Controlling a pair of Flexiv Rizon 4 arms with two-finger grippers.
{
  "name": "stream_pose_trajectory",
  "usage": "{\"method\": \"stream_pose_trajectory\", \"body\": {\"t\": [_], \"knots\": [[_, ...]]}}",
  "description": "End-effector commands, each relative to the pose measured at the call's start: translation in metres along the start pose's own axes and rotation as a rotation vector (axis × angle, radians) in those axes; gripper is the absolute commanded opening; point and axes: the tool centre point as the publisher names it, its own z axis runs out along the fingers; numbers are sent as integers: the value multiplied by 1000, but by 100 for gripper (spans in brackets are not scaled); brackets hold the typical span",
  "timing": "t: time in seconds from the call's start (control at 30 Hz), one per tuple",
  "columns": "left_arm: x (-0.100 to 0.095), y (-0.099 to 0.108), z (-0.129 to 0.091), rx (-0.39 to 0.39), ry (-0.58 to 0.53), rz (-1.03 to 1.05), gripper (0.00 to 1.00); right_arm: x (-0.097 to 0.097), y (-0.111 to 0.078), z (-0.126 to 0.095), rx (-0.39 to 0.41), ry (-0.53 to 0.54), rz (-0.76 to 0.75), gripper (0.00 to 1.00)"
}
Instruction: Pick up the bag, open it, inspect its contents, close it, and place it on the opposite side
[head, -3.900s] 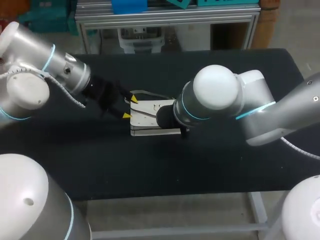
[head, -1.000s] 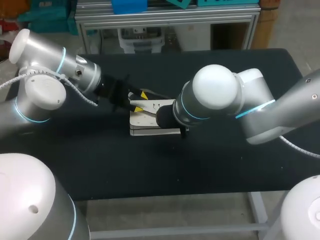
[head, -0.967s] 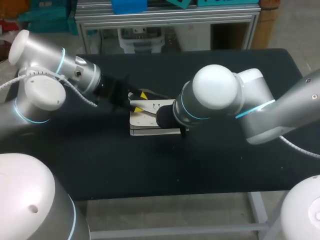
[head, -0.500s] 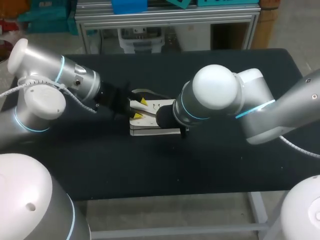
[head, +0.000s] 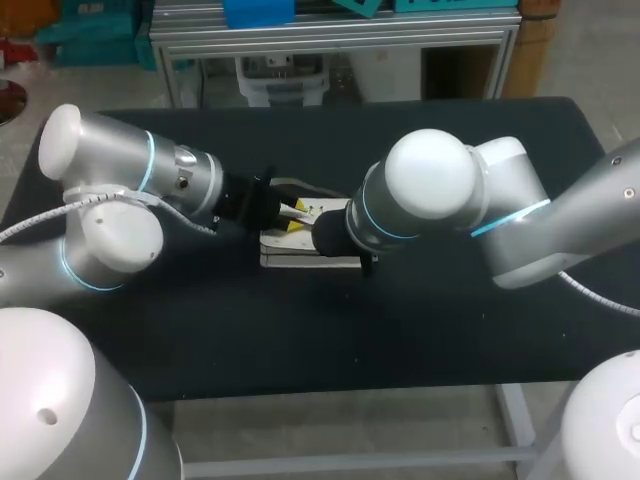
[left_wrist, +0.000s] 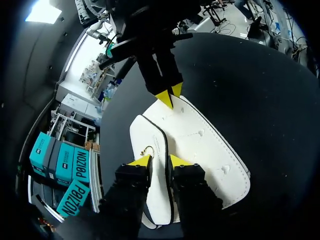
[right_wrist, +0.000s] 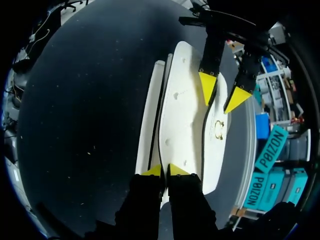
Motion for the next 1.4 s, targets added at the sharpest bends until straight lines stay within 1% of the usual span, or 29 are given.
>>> {"method": "stream_pose_trajectory", "body": {"t": [0.03, 0.13, 0.23, 0.3, 0.37, 0.43, 0.5, 0.57, 0.63, 0.67, 0.8, 0.87, 1.03, 1.13, 1.2, 1.23, 1.3, 1.4], "knots": [[-4, 6, 0, -6, -14, -20, 0, 4, 0, 3, 0, -6, 1, 0], [-8, 8, -9, -7, -22, -64, 0, 4, 0, 3, 0, -6, 1, 0], [-15, 10, -20, 39, -7, -122, 0, 4, 0, 3, 0, -6, 1, 0], [-20, 11, -27, 47, 3, -159, 0, 4, 0, 3, 0, -6, 1, 0], [-21, 16, -35, 73, 33, -219, 0, 4, 0, 3, 0, -6, 1, 0], [-30, 18, -42, 74, 62, -274, 0, 4, 0, 3, 0, -6, 1, 0], [-39, 19, -45, 94, 94, -321, 0, 4, 0, 3, 0, -6, 1, 0], [-44, 21, -48, 75, 97, -364, 0, 4, 0, 3, 0, -6, 1, 0], [-47, 21, -50, 82, 124, -381, 0, 4, 0, 3, 0, -6, 1, 0], [-48, 21, -50, 70, 128, -388, 0, 4, 0, 3, 0, -6, 1, 0], [-47, 20, -50, 49, 171, -404, 0, 4, 0, 3, 0, -6, 1, 0], [-43, 21, -44, 49, 195, -407, 0, 4, 0, 3, 0, -6, 1, 0], [-34, 26, -25, 24, 211, -421, 0, 4, 0, 3, 0, -6, 1, 0], [-32, 29, -21, 12, 214, -425, 0, 4, 0, 3, 0, -6, 1, 0], [-30, 31, -20, 6, 214, -430, 19, 4, 0, 3, 0, -6, 1, 0], [-30, 32, -20, 6, 215, -431, 25, 4, 0, 3, 0, -6, 1, 0], [-28, 33, -19, 5, 215, -432, 31, 4, 0, 3, 0, -6, 1, 0], [-26, 36, -17, 0, 212, -434, 31, 4, 0, 3, 0, -6, 1, 0]]}}
